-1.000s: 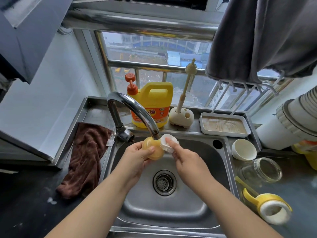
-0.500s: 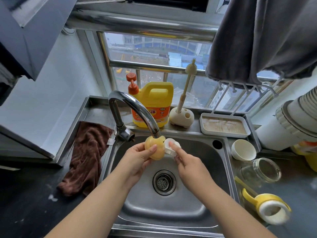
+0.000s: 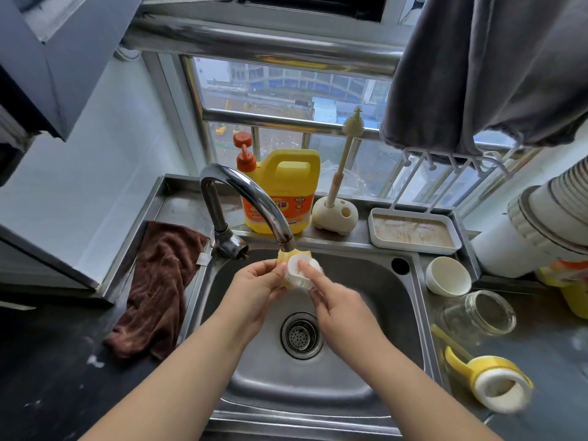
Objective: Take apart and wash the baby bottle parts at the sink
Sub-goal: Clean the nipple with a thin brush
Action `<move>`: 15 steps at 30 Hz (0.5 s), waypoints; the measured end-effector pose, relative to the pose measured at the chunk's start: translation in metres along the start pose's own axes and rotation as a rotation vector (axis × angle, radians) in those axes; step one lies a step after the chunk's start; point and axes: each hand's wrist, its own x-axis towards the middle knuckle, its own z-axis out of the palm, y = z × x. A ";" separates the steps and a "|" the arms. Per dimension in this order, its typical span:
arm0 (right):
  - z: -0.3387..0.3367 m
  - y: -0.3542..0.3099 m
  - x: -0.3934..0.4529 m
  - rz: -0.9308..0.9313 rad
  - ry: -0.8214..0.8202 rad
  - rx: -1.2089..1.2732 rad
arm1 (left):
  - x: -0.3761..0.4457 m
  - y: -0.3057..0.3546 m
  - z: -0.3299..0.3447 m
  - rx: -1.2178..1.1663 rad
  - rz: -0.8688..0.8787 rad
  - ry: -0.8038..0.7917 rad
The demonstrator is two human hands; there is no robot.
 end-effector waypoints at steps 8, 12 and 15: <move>0.005 -0.003 0.005 0.033 -0.063 -0.028 | 0.002 0.007 -0.003 0.081 0.070 0.032; -0.005 0.012 0.002 0.273 -0.012 0.208 | 0.006 0.005 -0.018 0.688 0.316 0.043; -0.016 0.008 0.018 0.339 0.045 0.394 | 0.005 -0.002 -0.027 1.156 0.577 -0.049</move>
